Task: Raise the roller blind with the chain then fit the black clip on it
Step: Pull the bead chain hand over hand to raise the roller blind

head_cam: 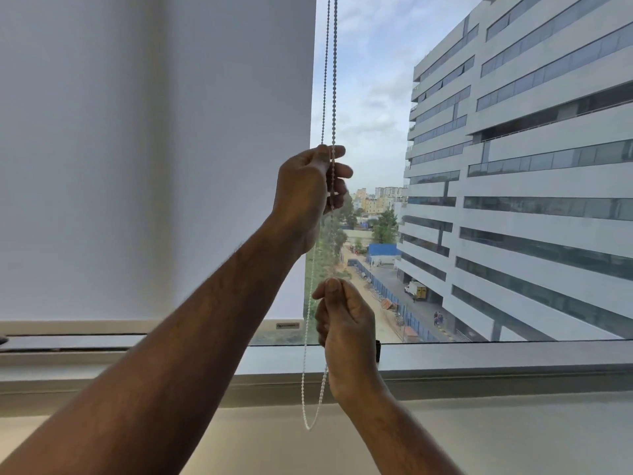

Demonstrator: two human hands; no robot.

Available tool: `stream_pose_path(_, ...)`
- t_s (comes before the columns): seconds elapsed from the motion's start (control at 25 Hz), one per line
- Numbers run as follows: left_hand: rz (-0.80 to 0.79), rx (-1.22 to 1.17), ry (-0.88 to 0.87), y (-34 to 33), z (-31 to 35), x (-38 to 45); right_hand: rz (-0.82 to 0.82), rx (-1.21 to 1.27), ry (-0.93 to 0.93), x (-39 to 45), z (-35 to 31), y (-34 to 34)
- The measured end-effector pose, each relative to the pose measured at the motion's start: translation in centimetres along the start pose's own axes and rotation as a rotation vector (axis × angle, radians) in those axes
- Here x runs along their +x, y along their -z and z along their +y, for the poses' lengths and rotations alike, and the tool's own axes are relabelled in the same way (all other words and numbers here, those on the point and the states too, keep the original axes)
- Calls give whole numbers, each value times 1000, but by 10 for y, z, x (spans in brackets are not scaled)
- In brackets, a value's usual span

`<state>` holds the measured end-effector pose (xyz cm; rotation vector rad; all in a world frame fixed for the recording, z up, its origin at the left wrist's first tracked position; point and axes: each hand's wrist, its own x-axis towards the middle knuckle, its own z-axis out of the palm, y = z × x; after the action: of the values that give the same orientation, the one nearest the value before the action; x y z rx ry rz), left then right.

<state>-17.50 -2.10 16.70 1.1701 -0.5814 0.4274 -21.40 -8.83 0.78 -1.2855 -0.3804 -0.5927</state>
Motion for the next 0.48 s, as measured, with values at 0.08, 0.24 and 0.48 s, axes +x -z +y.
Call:
stream_pose_path(0.08, 12, 18, -22, -2, -6, -2, -30, -2, -11, -2, 4, 0)
stream_pose_path(0.24, 42, 21, -78, -4, -13, -8, -82, 5, -20, 0, 12, 3)
stream_pose_path(0.48, 29, 61, -135, 3, -37, -34, -100, -19, -80, 13, 18, 15)
